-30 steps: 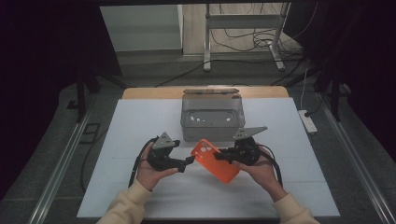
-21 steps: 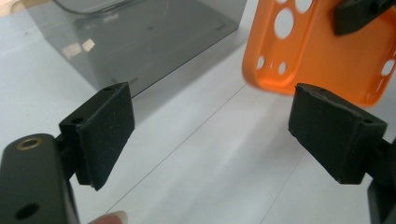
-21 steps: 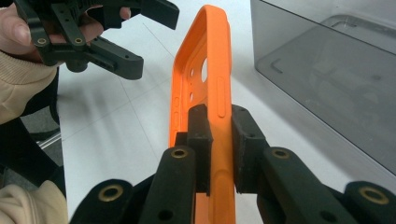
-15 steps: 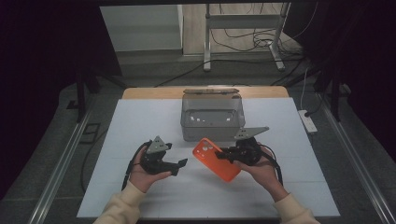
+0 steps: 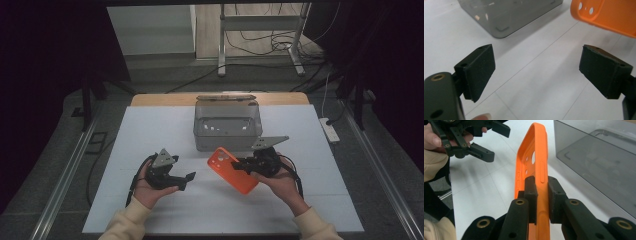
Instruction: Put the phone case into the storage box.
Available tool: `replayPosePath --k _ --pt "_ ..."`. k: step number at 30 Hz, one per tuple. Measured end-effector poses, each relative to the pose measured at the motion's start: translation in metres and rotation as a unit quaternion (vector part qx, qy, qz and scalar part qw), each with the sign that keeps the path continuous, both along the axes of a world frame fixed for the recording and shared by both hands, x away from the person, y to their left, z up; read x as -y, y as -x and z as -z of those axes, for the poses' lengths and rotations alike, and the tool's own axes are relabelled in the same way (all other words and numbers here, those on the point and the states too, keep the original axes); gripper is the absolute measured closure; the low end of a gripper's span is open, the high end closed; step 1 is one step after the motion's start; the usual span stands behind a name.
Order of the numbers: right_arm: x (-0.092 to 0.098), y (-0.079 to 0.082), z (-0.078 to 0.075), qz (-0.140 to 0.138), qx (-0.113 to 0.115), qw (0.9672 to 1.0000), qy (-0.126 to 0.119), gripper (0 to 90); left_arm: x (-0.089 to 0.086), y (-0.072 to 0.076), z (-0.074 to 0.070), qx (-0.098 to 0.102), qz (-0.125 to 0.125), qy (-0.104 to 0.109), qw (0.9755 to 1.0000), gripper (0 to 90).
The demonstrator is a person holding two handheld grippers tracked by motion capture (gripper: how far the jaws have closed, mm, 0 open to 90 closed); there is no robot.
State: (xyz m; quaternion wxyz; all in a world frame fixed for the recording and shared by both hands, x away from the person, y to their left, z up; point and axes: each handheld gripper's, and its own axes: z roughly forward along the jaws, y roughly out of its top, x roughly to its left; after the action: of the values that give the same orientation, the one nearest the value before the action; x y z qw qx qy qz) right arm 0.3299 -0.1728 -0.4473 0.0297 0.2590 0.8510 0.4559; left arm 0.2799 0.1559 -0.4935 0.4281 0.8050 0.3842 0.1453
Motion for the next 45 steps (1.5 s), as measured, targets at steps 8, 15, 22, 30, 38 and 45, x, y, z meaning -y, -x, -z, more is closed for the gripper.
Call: replayPosePath --k 8,15,22,30,38,45 --pt "0.001 0.0 -0.001 0.006 0.004 1.0 0.005 80.2 -0.014 0.007 0.009 -0.004 -0.02 -0.001 0.9998 12.5" --pt "0.002 0.0 -0.002 0.014 0.013 0.9997 0.012 80.1 -0.024 0.017 0.018 -0.003 -0.036 -0.003 0.9993 12.5" --pt "0.004 0.0 -0.004 0.021 0.014 0.9996 0.012 80.1 -0.028 0.025 0.021 -0.004 -0.038 -0.003 0.9993 11.9" --pt "0.007 -0.001 -0.006 0.029 0.017 0.9994 0.009 80.2 -0.033 0.027 0.022 -0.007 -0.049 0.003 0.9988 11.3" --pt "0.011 -0.002 -0.01 0.049 0.022 0.9985 0.012 80.2 -0.036 0.027 0.023 -0.008 -0.047 0.003 0.9989 11.3" --pt "0.011 -0.001 -0.014 0.058 0.029 0.9978 0.013 80.1 -0.036 0.027 0.023 -0.009 -0.046 0.003 0.9989 11.3"
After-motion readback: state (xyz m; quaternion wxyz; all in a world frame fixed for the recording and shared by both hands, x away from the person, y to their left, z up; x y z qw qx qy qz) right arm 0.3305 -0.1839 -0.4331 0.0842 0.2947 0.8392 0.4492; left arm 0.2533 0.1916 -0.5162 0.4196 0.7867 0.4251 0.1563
